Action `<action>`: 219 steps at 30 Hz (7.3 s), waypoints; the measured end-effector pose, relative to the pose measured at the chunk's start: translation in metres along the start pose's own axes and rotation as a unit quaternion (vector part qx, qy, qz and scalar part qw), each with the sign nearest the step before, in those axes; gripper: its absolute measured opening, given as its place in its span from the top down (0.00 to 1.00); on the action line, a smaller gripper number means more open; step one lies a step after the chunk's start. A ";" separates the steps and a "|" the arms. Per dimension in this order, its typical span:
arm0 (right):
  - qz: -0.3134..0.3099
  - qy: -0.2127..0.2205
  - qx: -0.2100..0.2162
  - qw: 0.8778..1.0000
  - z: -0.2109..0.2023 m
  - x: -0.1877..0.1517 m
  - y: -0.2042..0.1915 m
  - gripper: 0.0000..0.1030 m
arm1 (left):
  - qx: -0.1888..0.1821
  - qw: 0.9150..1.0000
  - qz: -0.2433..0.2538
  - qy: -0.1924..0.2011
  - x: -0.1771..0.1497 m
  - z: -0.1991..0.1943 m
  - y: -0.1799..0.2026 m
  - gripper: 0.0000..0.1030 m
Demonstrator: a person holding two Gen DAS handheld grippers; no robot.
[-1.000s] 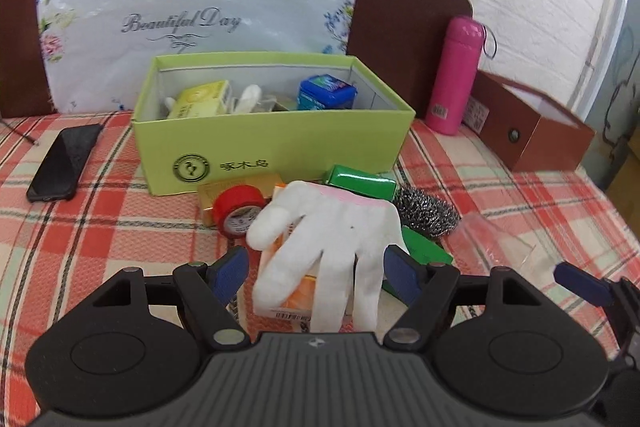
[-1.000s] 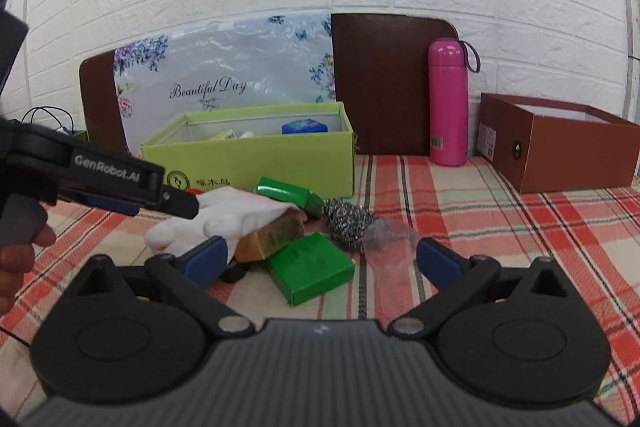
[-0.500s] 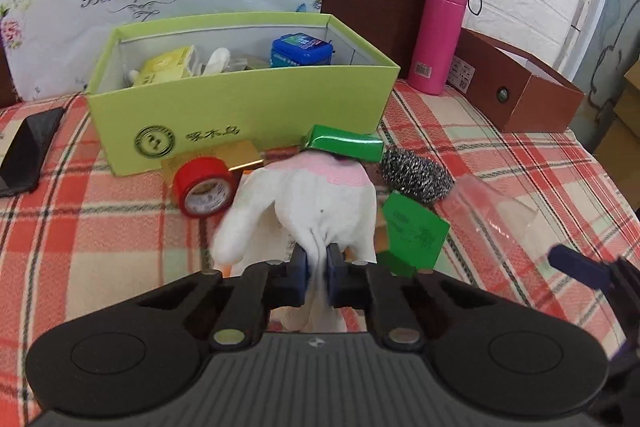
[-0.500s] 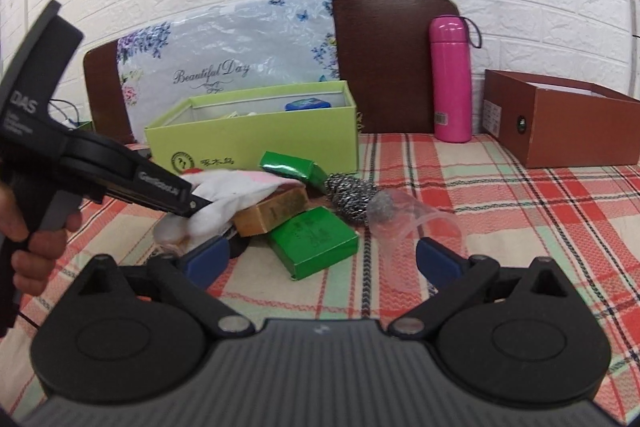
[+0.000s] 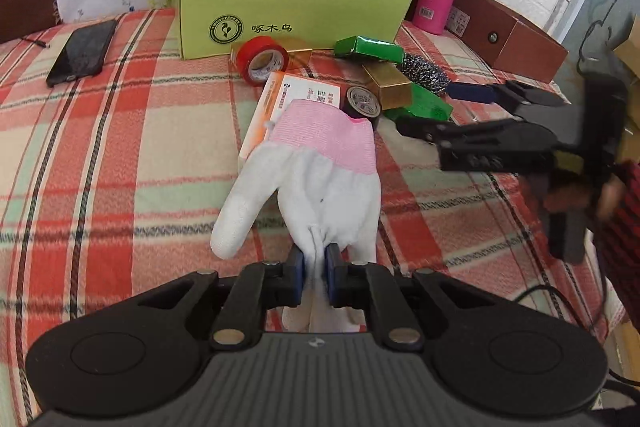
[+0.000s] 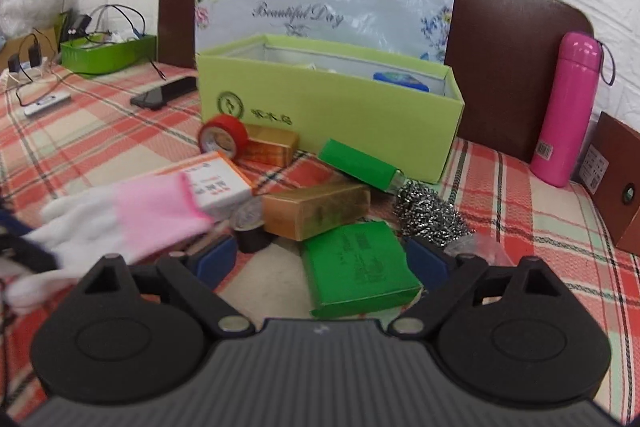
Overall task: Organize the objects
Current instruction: 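Grasp the white glove by its pink cuff with the left tool while the right tool grasps the green box, then lift the glove with the left tool while the right tool carries the green box over the lime-green box, then lower the glove and green box into the lime-green box and open both tools, then withdraw both tools and move the left tool toward the orange-white medicine box, then grasp the orange-white medicine box with the left tool while the right tool grasps the black tape roll, then carry the medicine box and tape roll into the lime-green box and release both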
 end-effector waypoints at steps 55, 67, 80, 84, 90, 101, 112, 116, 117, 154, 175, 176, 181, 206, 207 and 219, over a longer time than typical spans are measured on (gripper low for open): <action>0.072 -0.051 0.032 0.996 -0.090 -0.031 -0.048 0.40 | -0.026 0.997 0.057 0.043 0.026 0.005 0.038 0.93; 0.043 0.060 0.008 0.997 -0.089 0.060 -0.021 0.40 | -0.070 0.986 0.024 0.152 0.118 -0.041 0.035 0.93; 0.037 0.120 -0.047 0.991 -0.023 0.147 0.031 0.40 | -0.090 0.970 -0.065 0.218 0.244 -0.022 0.017 0.93; 0.039 0.117 -0.058 0.991 0.009 0.157 0.047 0.40 | -0.087 0.967 -0.085 0.223 0.268 -0.003 0.011 0.93; 0.044 0.091 -0.065 0.993 0.064 0.157 0.050 0.40 | -0.070 0.971 -0.106 0.203 0.287 0.040 -0.008 0.93; 0.042 0.047 -0.055 0.997 0.121 0.144 0.043 0.37 | -0.023 0.983 -0.082 0.165 0.271 0.095 -0.033 0.84; 0.038 0.057 -0.079 0.994 0.095 0.142 0.043 0.01 | 0.023 0.979 -0.077 0.187 0.259 0.069 -0.040 0.22; 0.052 0.079 -0.086 0.992 0.062 0.147 0.043 0.00 | 0.055 0.978 -0.058 0.194 0.251 0.044 -0.026 0.22; 0.055 0.083 -0.087 0.991 0.053 0.148 0.042 0.00 | 0.065 0.978 -0.052 0.191 0.247 0.037 -0.021 0.22; 0.154 0.010 -0.069 0.986 -0.093 -0.036 -0.041 0.00 | 0.078 0.992 -0.017 0.100 0.055 0.039 0.017 0.22; 0.125 -0.001 0.012 0.992 -0.035 0.003 -0.060 0.55 | 0.129 0.988 -0.027 0.081 0.039 0.029 -0.019 0.30; 0.128 -0.002 0.021 0.992 -0.029 0.006 -0.062 0.57 | 0.127 0.988 -0.032 0.080 0.037 0.026 -0.022 0.30; 0.136 -0.017 0.013 0.990 0.000 0.015 -0.062 0.57 | 0.118 0.989 -0.039 0.076 0.035 0.024 -0.025 0.30; 0.092 -0.054 0.038 0.994 -0.047 -0.018 -0.083 0.71 | 0.074 0.995 0.045 0.044 0.010 0.020 0.000 0.31; 0.077 -0.054 0.034 0.995 -0.050 -0.019 -0.087 0.71 | 0.077 0.995 0.046 0.045 0.011 0.021 0.000 0.31; 0.075 -0.040 0.021 0.996 -0.046 -0.009 -0.087 0.67 | 0.099 0.993 0.045 0.045 0.019 0.029 0.001 0.31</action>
Point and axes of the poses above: each gripper's, at about its wrist camera, not at the fingertips, and z roughly the way its jaws point, y to its right, x to its top, the point moved 5 cm from there along z, roughly the way its jaws point, and after that the axes turned 7 degrees about -z, right-handed, at the moved point
